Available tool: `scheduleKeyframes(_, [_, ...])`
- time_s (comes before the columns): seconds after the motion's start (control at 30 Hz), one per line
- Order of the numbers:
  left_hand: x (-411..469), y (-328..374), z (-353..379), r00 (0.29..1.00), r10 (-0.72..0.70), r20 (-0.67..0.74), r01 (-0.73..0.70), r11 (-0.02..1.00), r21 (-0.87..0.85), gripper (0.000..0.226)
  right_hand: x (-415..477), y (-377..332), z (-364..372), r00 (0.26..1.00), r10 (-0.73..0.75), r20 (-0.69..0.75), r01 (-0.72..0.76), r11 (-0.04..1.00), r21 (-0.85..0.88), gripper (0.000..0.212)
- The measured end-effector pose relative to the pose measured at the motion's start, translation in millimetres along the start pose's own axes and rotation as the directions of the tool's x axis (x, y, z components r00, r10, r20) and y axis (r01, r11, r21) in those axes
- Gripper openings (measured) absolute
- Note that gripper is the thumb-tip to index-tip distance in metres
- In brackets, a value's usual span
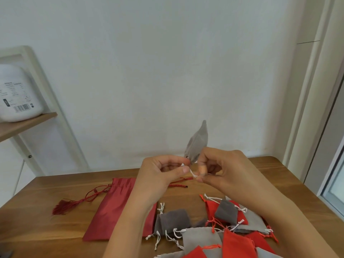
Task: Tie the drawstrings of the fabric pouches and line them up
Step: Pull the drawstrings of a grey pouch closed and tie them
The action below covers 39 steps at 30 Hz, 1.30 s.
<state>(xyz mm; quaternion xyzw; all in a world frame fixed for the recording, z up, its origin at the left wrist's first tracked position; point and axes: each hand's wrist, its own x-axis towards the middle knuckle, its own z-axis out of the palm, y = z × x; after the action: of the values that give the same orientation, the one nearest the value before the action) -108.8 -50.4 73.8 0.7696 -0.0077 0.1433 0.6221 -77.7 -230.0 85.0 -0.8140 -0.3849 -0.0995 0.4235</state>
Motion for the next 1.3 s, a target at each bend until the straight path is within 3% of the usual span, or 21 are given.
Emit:
scheduleKeyframes(0.07, [0, 0, 1, 0.998, 0.057, 0.018, -0.058, 0.992, 0.111, 0.021, 0, -2, -3, 1.0, 0.0, 0.028, -0.002, 0.998, 0.068, 0.03])
scheduleKeyframes(0.13, [-2, 2, 2, 0.995, 0.094, 0.038, -0.098, 0.984, 0.148, 0.02, 0, -4, -4, 0.999, -0.016, -0.051, 0.022, 0.992, 0.121, 0.026])
scheduleKeyframes(0.23, [-3, 2, 2, 0.986, 0.15, 0.078, -0.161, 0.972, 0.17, 0.019, 1, -4, -5, 0.978, -0.124, -0.167, 0.122, 0.992, -0.019, 0.022])
scheduleKeyframes(0.47, [-11, 9, -1, 0.946, 0.295, 0.131, -0.31, 0.945, 0.106, 0.023, 3, 5, 5, 0.985, -0.165, -0.06, 0.16, 0.984, -0.078, 0.027])
scheduleKeyframes(0.7, [-14, 14, 2, 0.934, 0.342, 0.1, -0.347, 0.937, 0.047, 0.021, -3, -10, -4, 0.999, -0.02, -0.043, 0.031, 0.96, 0.277, 0.03])
scheduleKeyframes(0.83, [-12, 11, 8, 0.915, 0.398, 0.06, -0.401, 0.916, 0.028, 0.017, -1, -8, -1, 0.998, 0.031, -0.045, -0.013, 0.937, 0.349, 0.031])
scheduleKeyframes(0.9, [-9, 7, 10, 0.922, 0.385, 0.044, -0.382, 0.922, -0.056, 0.013, -1, -10, -1, 0.997, 0.025, -0.079, 0.008, 0.92, 0.393, 0.03])
scheduleKeyframes(1.0, [-4, 5, 13, 0.964, 0.249, 0.092, -0.199, 0.907, -0.371, 0.014, -1, -14, 3, 0.985, 0.014, -0.173, 0.061, 0.905, 0.42, 0.029])
scheduleKeyframes(1.07, [-3, 5, 12, 0.971, 0.209, 0.119, -0.134, 0.88, -0.456, 0.013, 0, -14, 8, 0.978, 0.017, -0.209, 0.07, 0.914, 0.4, 0.028])
scheduleKeyframes(1.17, [-2, 3, 11, 0.972, 0.197, 0.125, -0.125, 0.892, -0.434, 0.014, 1, -12, 9, 0.983, 0.049, -0.179, 0.028, 0.915, 0.402, 0.034])
scheduleKeyframes(1.3, [-1, -4, 12, 0.973, 0.222, 0.061, -0.202, 0.951, -0.234, 0.016, 2, -6, 7, 0.985, 0.11, -0.133, -0.049, 0.916, 0.398, 0.03])
